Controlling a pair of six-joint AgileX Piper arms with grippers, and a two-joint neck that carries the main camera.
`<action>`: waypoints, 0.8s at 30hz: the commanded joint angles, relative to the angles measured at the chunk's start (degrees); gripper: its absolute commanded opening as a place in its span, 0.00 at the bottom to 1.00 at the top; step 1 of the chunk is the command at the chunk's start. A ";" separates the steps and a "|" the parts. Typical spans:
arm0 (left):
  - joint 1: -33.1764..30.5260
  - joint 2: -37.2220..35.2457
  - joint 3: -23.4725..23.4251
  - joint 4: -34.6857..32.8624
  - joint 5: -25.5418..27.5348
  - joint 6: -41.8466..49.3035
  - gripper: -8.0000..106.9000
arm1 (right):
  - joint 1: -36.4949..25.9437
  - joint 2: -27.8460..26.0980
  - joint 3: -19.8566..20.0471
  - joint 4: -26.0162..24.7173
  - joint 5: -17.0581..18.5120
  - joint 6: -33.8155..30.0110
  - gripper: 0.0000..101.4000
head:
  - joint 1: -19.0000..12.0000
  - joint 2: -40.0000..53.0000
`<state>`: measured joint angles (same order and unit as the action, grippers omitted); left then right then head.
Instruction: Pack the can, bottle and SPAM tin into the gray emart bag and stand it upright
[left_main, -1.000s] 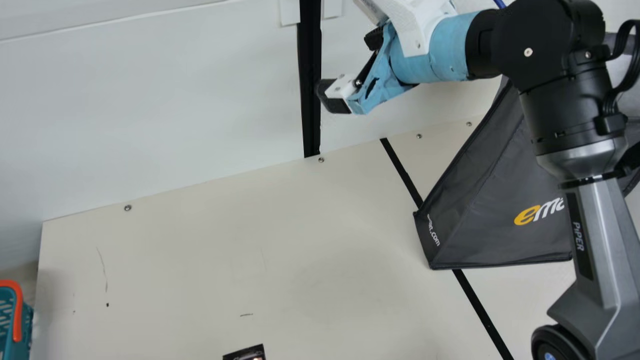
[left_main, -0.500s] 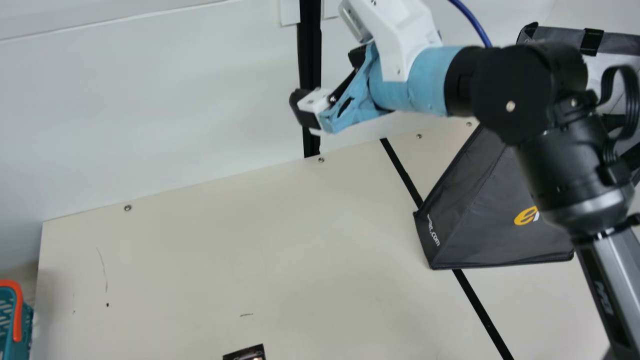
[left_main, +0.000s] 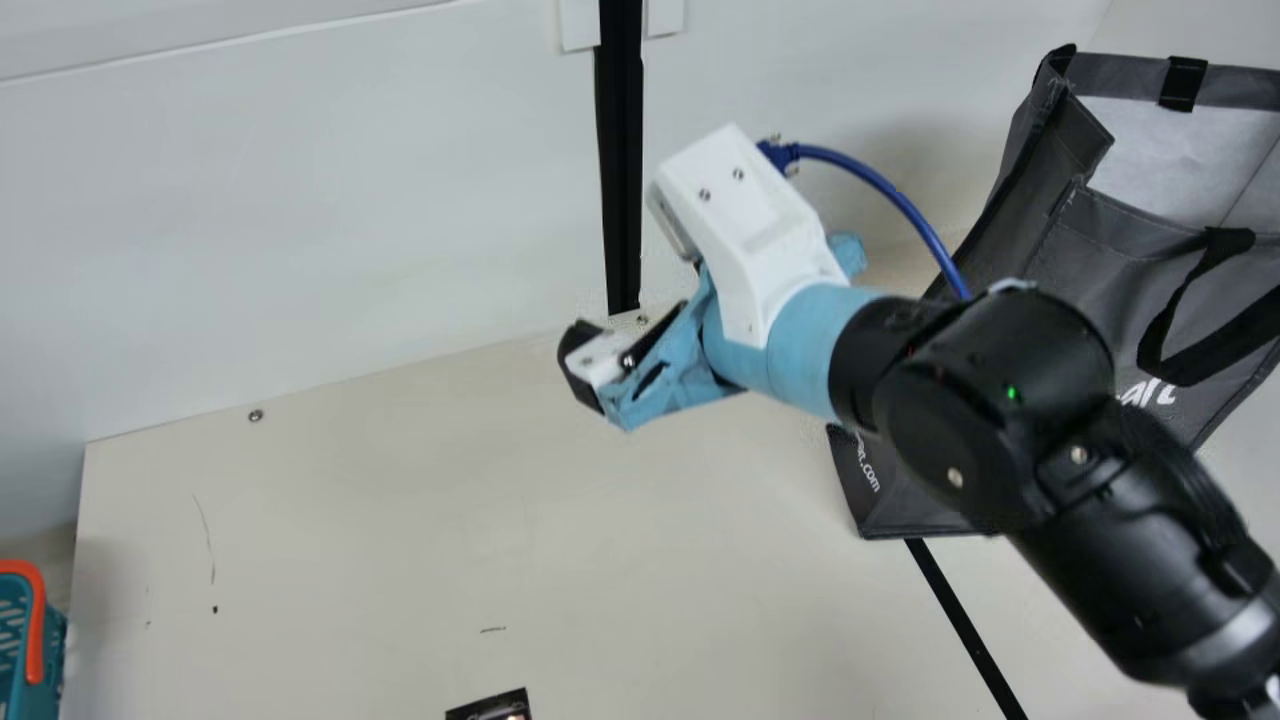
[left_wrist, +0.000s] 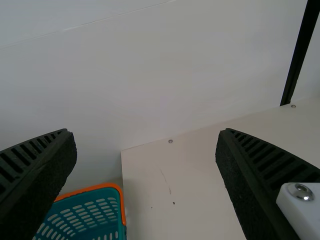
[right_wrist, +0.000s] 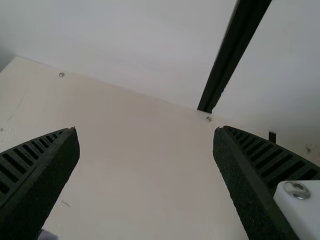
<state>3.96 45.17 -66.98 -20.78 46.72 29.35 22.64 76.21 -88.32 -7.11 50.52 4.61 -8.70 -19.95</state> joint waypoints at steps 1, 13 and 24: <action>0.00 0.00 0.00 0.00 0.00 0.00 0.85 | 2.41 -1.21 1.76 -4.46 0.69 5.49 0.94 | -1.30 -0.05; 0.00 0.00 0.00 0.00 0.00 0.00 0.85 | 12.23 -7.72 9.49 -15.48 5.00 19.44 0.94 | -1.30 -0.05; 0.00 0.00 0.00 0.00 0.00 0.00 0.85 | 17.80 -13.77 16.65 -19.65 6.20 24.90 0.94 | -1.30 -0.05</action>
<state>3.96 45.17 -66.98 -20.78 46.72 29.35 40.28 62.92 -72.71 -26.52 56.98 29.40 -8.70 -19.95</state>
